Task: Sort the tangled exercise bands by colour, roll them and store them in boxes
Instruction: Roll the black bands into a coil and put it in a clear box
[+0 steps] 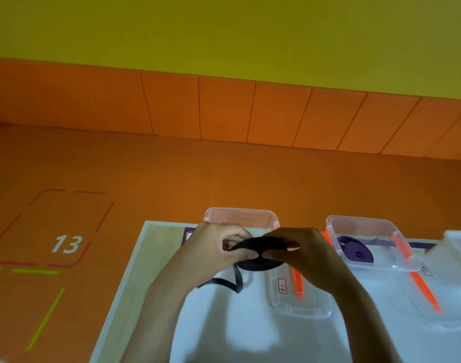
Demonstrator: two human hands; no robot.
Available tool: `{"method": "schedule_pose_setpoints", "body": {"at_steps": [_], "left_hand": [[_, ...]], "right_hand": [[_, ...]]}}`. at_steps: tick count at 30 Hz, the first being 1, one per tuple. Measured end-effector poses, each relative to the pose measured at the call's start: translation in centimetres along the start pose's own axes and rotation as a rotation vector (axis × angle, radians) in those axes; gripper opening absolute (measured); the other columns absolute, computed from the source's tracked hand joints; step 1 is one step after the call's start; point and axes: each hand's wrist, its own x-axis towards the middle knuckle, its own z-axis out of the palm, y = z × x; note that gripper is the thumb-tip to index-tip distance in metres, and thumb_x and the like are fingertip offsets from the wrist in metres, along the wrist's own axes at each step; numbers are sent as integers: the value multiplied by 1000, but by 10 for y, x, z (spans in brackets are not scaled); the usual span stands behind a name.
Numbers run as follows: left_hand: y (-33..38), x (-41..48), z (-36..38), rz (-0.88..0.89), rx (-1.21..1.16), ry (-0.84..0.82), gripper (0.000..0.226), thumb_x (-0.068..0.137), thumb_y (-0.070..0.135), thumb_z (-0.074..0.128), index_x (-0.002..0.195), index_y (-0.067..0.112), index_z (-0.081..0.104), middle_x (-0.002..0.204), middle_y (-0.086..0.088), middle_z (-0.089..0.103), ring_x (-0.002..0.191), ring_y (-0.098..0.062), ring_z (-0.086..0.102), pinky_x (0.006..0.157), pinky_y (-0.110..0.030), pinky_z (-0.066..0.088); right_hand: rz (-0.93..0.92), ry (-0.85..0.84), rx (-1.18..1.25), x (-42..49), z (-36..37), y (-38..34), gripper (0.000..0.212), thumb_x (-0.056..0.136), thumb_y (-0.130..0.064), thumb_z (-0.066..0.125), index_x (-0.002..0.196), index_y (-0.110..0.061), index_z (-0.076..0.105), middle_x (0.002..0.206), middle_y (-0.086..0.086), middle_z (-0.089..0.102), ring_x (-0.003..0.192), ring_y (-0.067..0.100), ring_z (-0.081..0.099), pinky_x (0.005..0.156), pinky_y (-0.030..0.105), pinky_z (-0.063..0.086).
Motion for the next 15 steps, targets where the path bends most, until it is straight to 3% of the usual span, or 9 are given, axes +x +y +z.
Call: {"method": "schedule_pose_setpoints", "body": {"at_steps": [3, 6, 8, 10, 13, 15], "left_hand": [[-3, -1, -5, -10, -74, -15, 21, 89, 25, 87, 108, 30, 82, 105, 17, 81, 103, -3, 77, 94, -23, 59], [-2, -3, -11, 21, -162, 0, 24, 86, 21, 89, 108, 31, 84, 103, 11, 83, 99, -9, 79, 89, -18, 59], [-2, -3, -18, 15, -110, -10, 24, 86, 23, 89, 106, 34, 84, 99, 14, 83, 94, -6, 79, 83, -14, 58], [-3, -4, -21, 7, 23, -44, 17, 87, 24, 87, 100, 36, 85, 82, 21, 79, 74, 5, 72, 67, -8, 50], [-3, -4, -14, 7, 210, -88, 7, 89, 28, 81, 87, 34, 81, 59, 15, 61, 51, -2, 46, 53, -16, 34], [-1, -3, -9, -11, 167, -91, 7, 89, 28, 79, 89, 35, 80, 65, 11, 68, 52, -6, 55, 53, -25, 51]], "right_hand": [[19, 89, 123, -4, -2, 9, 23, 86, -37, 72, 105, -49, 73, 101, -27, 76, 98, 0, 73, 84, 20, 61], [33, 100, 380, -7, 8, 10, 22, 89, -24, 80, 108, -34, 80, 108, -4, 79, 106, 18, 75, 83, 24, 60], [92, 36, 480, -7, 14, 10, 23, 88, -27, 79, 110, -31, 80, 111, 3, 79, 109, 22, 74, 87, 29, 61], [133, -43, 312, -5, 17, 12, 26, 87, -32, 81, 109, -45, 77, 110, -7, 79, 107, 13, 75, 91, 28, 60], [136, -136, 44, -2, 20, 9, 33, 85, -43, 82, 99, -69, 68, 102, -29, 76, 99, -4, 73, 87, 19, 58], [92, -93, 30, -1, 19, 5, 31, 85, -47, 78, 95, -74, 66, 96, -35, 74, 94, -7, 72, 79, 13, 56]]}}
